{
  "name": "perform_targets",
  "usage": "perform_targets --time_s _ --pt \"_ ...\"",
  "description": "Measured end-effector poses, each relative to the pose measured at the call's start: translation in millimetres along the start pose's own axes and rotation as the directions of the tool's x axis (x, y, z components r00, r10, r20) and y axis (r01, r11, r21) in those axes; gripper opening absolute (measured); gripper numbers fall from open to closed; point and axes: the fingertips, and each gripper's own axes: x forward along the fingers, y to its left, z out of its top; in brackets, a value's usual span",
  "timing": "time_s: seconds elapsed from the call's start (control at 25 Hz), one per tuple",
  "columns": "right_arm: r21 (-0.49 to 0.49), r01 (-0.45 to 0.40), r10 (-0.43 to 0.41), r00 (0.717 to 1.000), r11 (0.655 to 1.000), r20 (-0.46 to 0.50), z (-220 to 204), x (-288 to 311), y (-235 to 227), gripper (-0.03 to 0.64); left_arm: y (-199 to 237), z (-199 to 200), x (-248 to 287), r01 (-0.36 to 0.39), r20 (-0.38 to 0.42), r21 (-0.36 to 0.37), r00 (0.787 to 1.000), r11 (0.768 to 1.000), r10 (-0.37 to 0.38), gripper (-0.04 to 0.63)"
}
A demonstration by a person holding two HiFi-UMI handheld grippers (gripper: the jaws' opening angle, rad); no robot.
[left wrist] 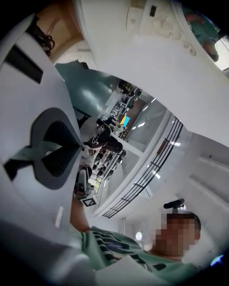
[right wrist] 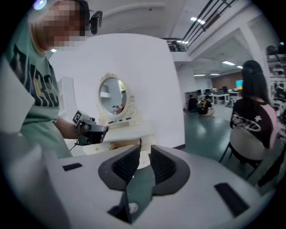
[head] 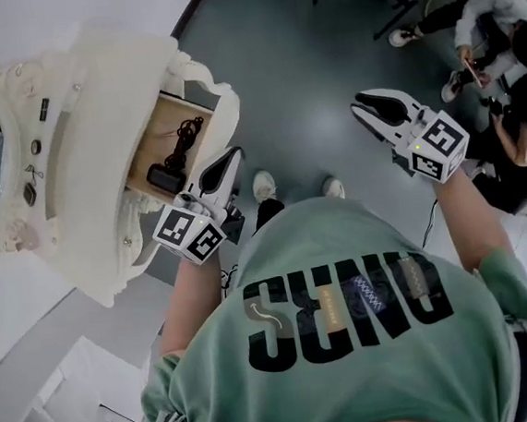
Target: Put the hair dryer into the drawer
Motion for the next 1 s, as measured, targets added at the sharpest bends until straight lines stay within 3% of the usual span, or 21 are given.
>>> perform_targets --time_s 0.12,0.28,0.4,0.44,0.72,1.0 --pt "0.115 0.148 -0.155 0.986 0.982 0.055 -26.3 -90.7 -24.2 0.046 -46.9 -5.6 56.2 0.108 -0.066 0.035 0.992 0.993 -0.106 0.009" --pt "0.228 0.28 -0.306 0.948 0.933 0.09 -68.7 -186.9 -41.7 0.018 -104.4 -29.3 115.4 0.204 -0.126 0.043 0.972 0.978 -0.197 0.009" --pt "0.348 0.43 -0.493 0.862 0.833 0.115 -104.8 -240.7 -33.1 0.001 -134.5 -38.0 161.1 0.371 -0.248 0.075 0.906 0.926 -0.343 0.009" --pt "0.366 0.452 -0.523 0.844 0.813 0.118 -113.0 -255.9 -35.3 -0.005 -145.5 -41.0 173.9 0.395 -0.263 0.081 0.894 0.915 -0.363 0.009" --pt "0.473 0.486 -0.601 0.79 0.735 0.123 -142.1 -317.3 -48.8 -0.006 -201.6 -65.7 211.5 0.417 -0.282 0.069 0.88 0.906 -0.383 0.009" --pt "0.426 0.461 -0.563 0.812 0.779 0.152 -131.4 -308.6 -34.6 -0.006 -211.8 -67.7 197.2 0.418 -0.271 0.093 0.884 0.904 -0.381 0.009"
